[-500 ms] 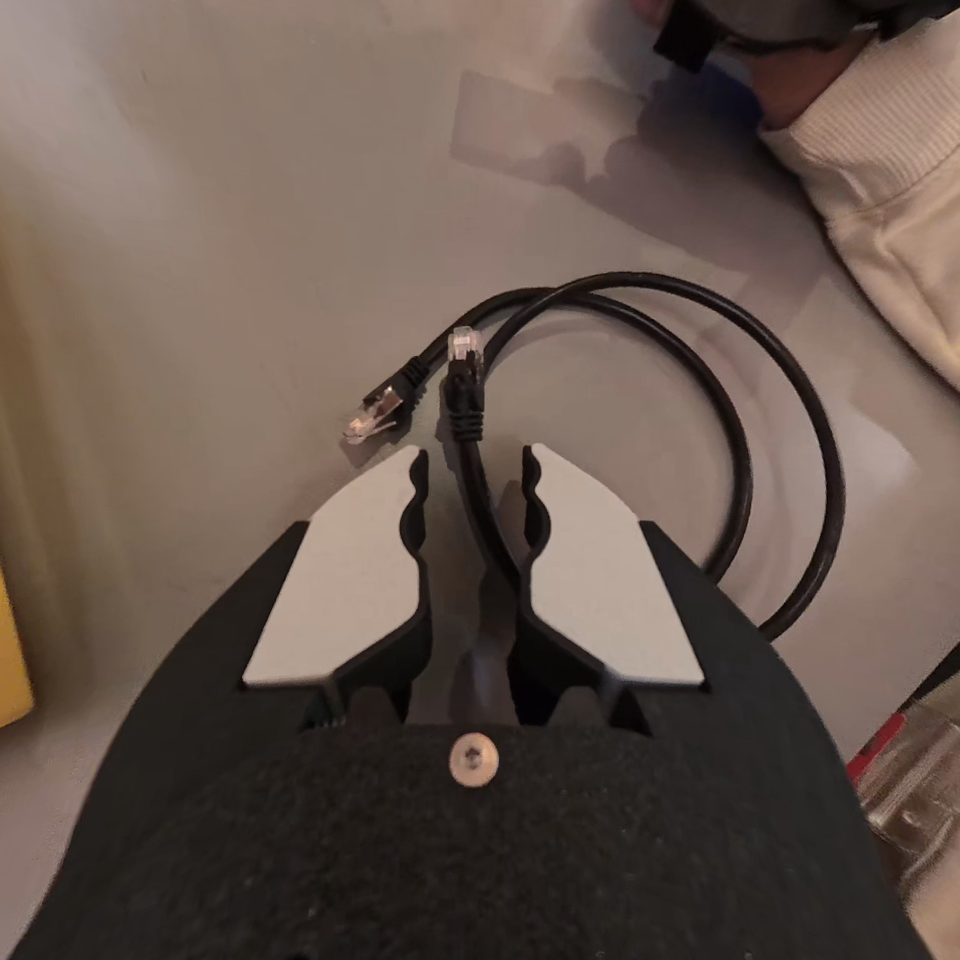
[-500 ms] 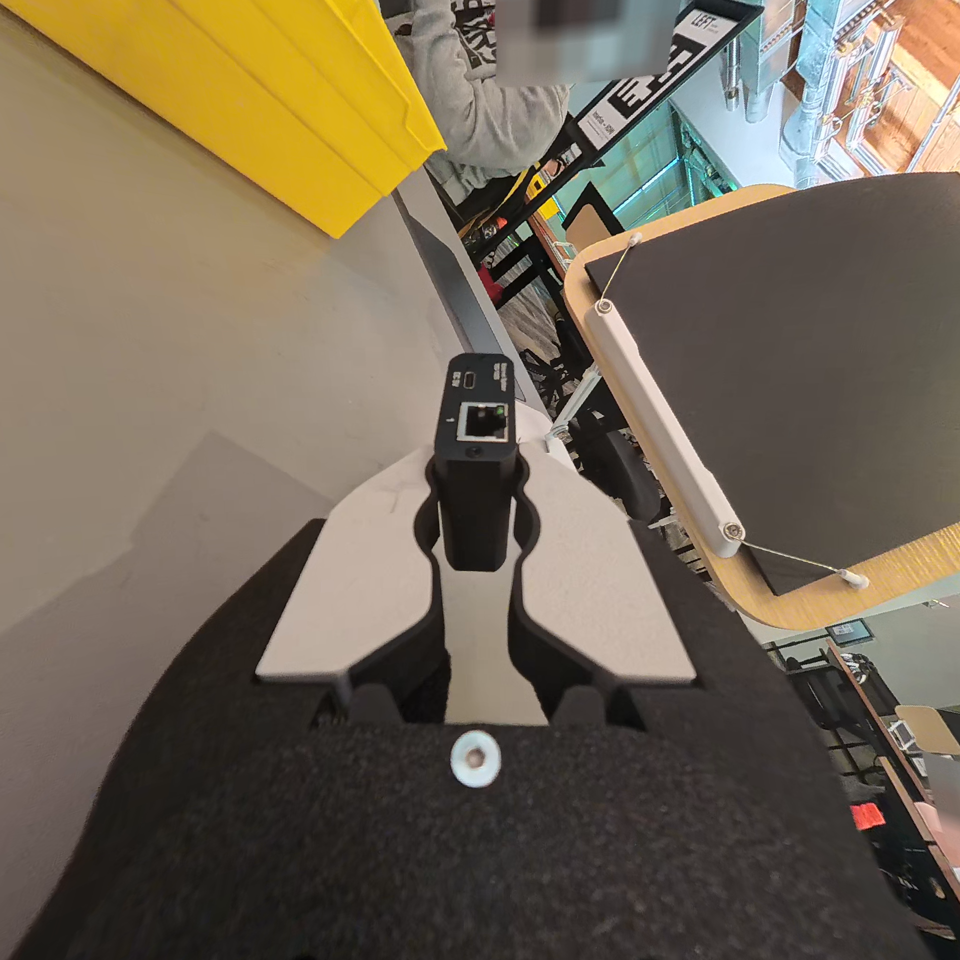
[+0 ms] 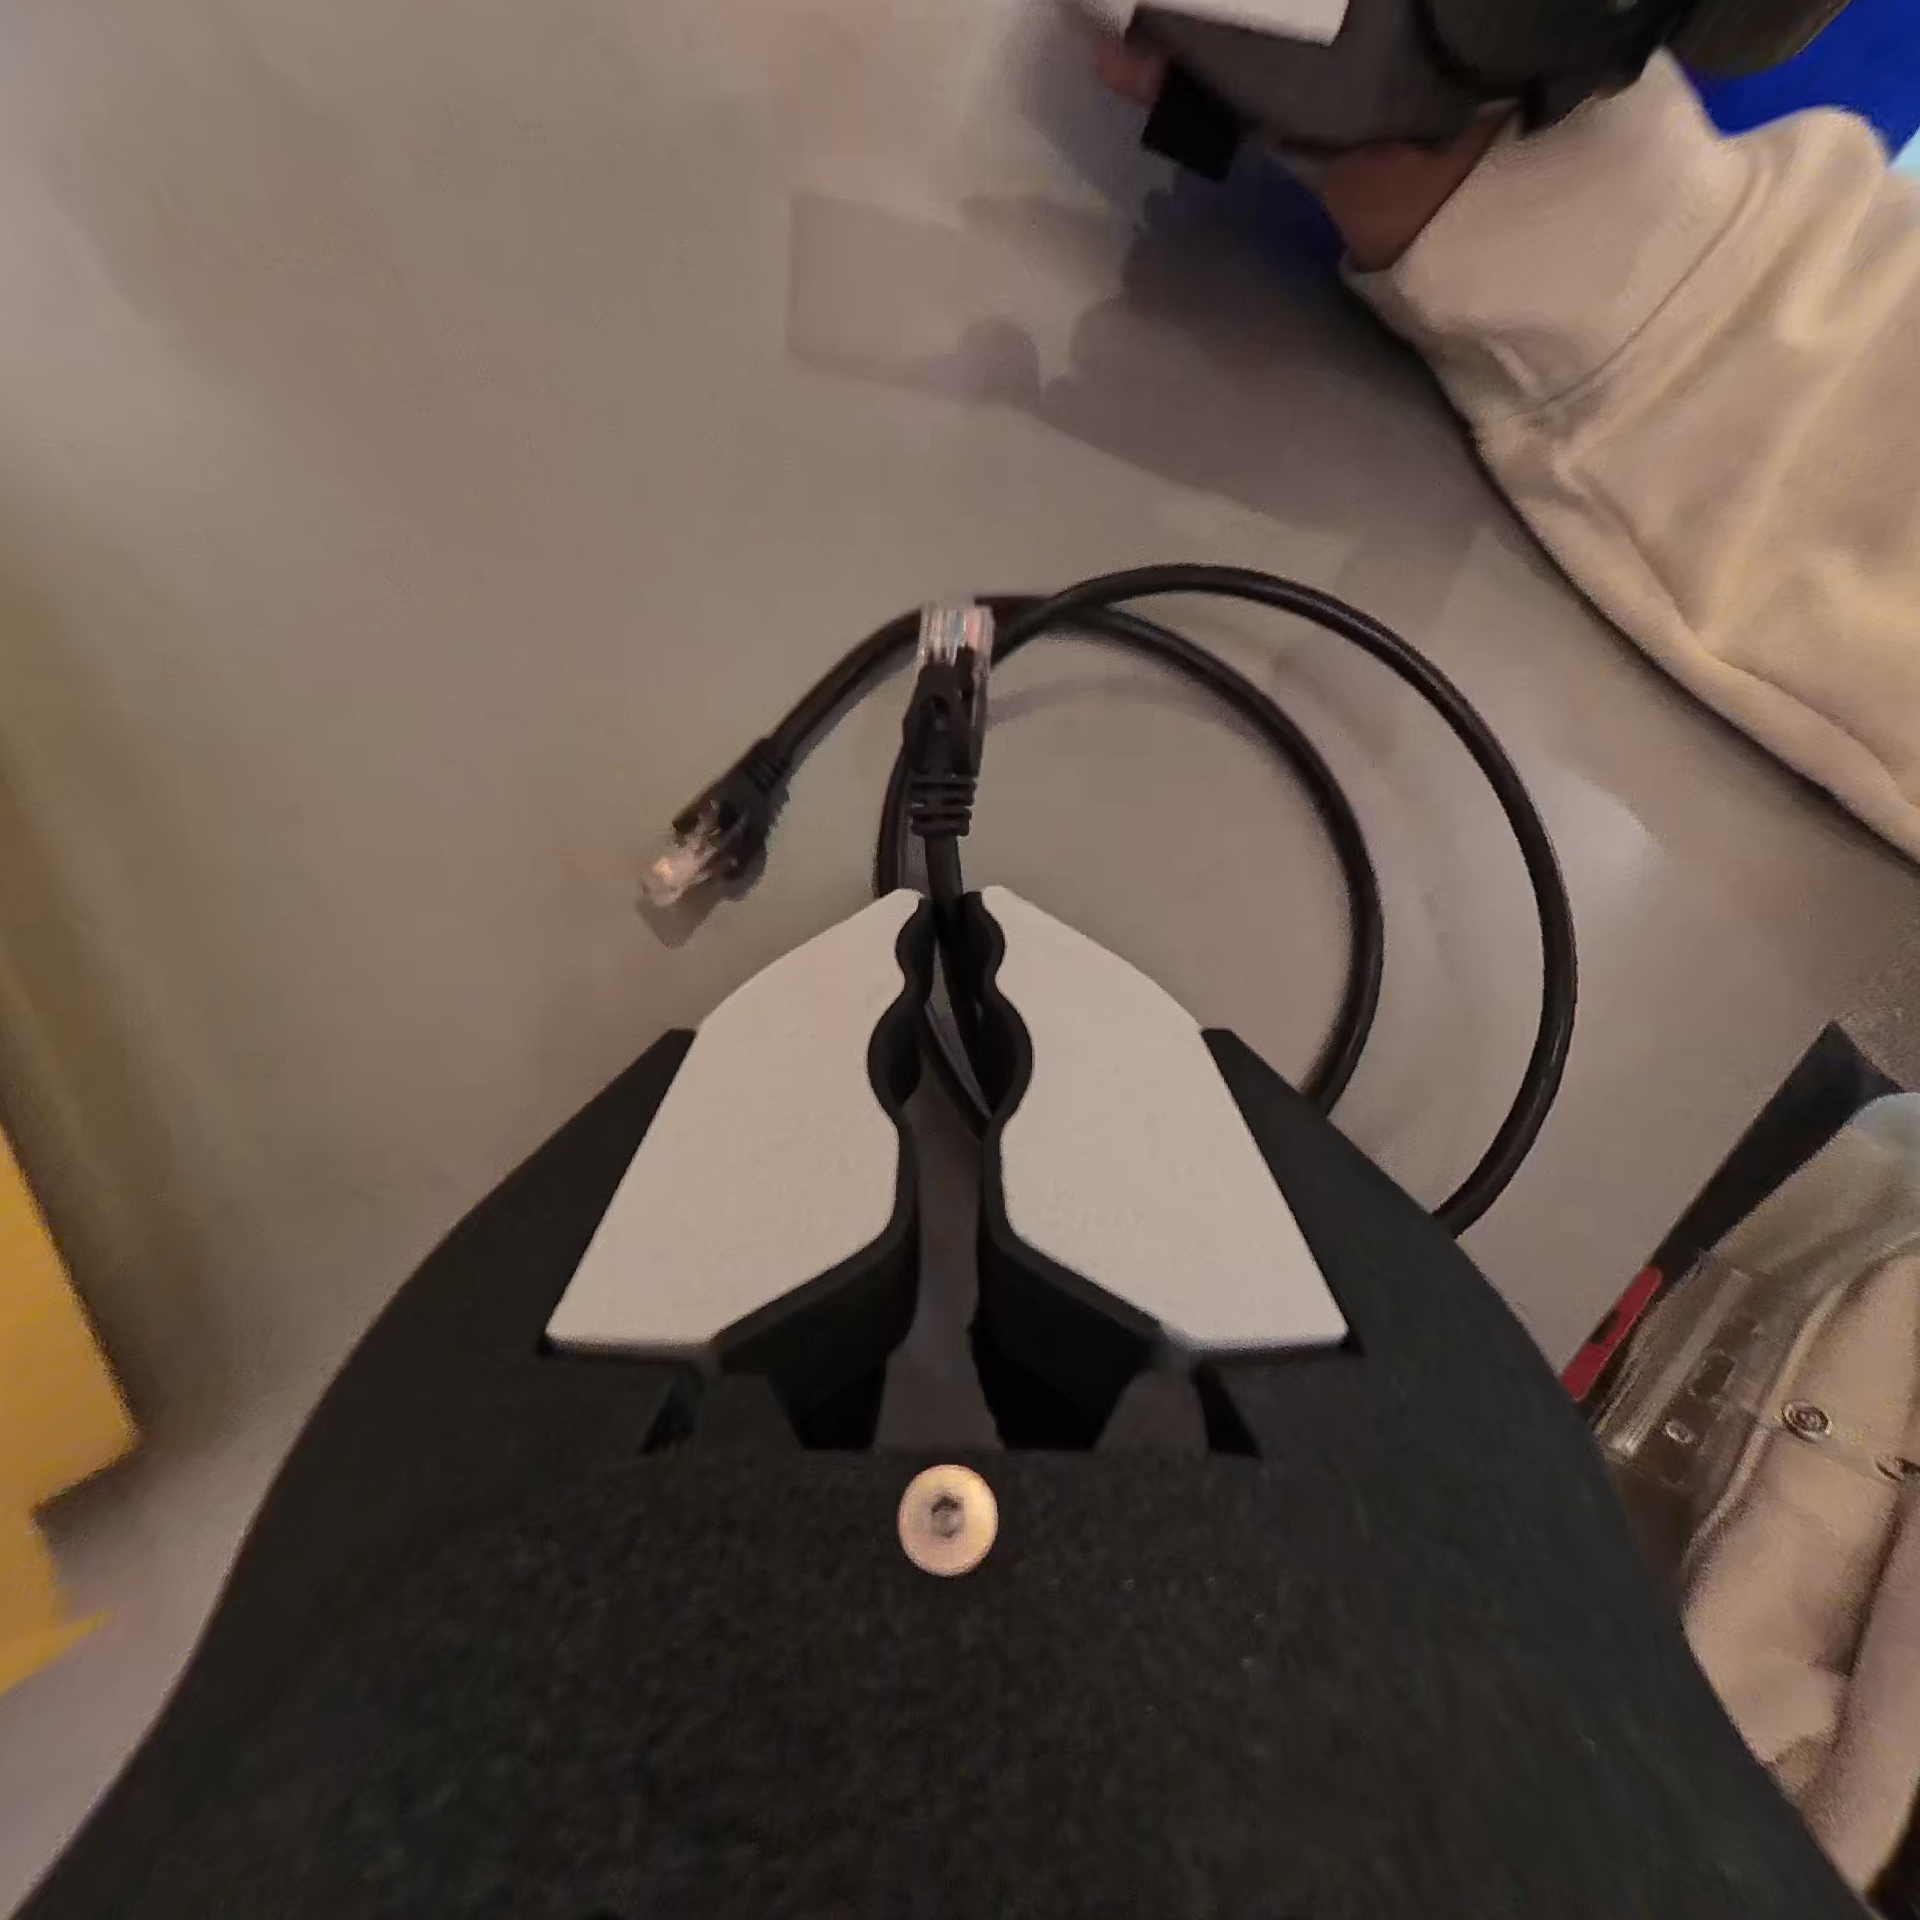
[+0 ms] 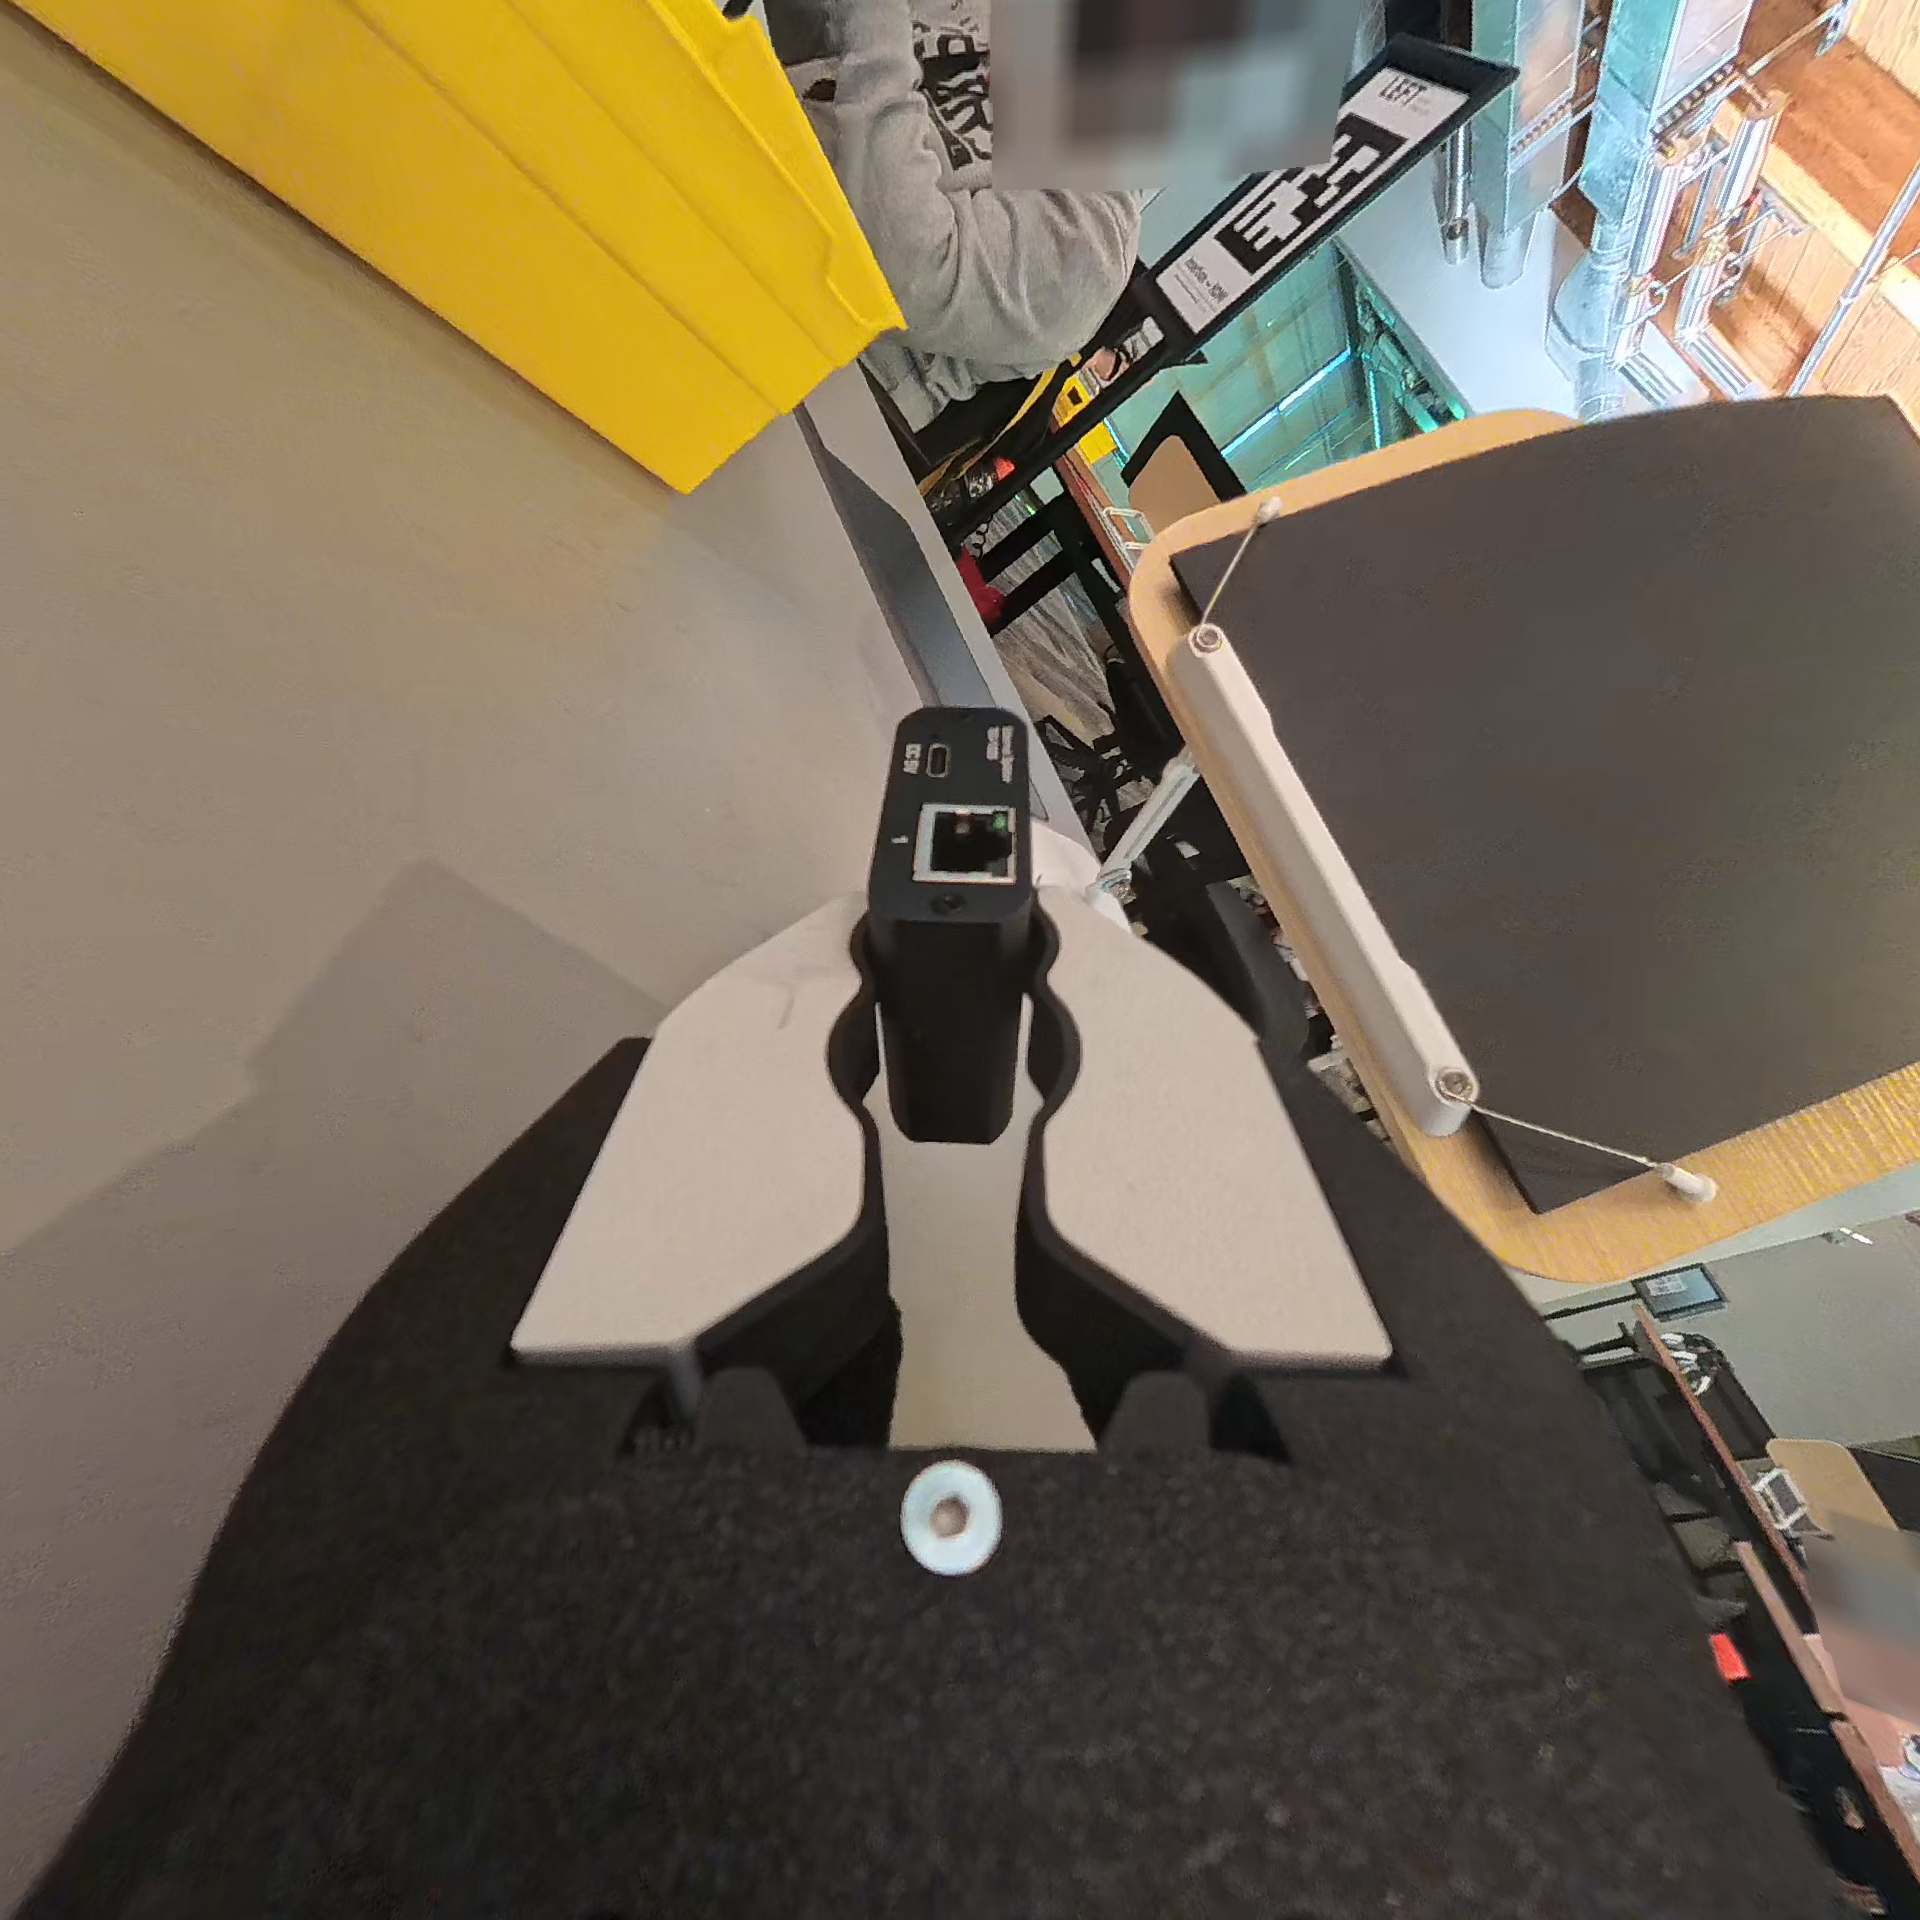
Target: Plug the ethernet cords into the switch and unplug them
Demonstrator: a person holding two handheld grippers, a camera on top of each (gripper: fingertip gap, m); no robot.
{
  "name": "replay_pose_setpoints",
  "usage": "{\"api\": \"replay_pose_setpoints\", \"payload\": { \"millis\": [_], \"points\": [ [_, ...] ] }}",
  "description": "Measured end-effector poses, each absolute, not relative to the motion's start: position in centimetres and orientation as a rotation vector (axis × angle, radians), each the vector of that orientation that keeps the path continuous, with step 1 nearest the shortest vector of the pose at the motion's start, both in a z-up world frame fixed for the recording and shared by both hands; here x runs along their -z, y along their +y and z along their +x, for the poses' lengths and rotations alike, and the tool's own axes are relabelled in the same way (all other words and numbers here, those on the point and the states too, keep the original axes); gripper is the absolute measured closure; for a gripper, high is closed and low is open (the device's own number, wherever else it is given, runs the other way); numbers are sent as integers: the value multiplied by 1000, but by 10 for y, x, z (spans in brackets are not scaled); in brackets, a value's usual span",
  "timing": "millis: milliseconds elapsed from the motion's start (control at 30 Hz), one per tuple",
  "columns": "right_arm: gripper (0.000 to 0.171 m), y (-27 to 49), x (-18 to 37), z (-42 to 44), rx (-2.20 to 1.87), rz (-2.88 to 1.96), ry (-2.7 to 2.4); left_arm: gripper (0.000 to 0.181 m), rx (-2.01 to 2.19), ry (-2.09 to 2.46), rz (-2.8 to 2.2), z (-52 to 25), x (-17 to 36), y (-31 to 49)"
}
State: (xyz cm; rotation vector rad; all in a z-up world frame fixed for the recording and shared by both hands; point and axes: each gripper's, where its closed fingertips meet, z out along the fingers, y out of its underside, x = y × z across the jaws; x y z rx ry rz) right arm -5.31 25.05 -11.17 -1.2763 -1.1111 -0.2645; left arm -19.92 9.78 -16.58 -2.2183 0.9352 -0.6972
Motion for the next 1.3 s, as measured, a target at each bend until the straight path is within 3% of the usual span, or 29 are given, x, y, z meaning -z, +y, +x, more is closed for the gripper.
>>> {"api": "replay_pose_setpoints", "payload": {
  "millis": [400,1300],
  "points": [
    [147,239,121,-74,478,-1138,-1264,177,250,1405,-2261,-155,109,158],
    [147,246,134,-73,625,-1189,-1318,177,281,1324,-2389,-121,122,184]
  ]
}}
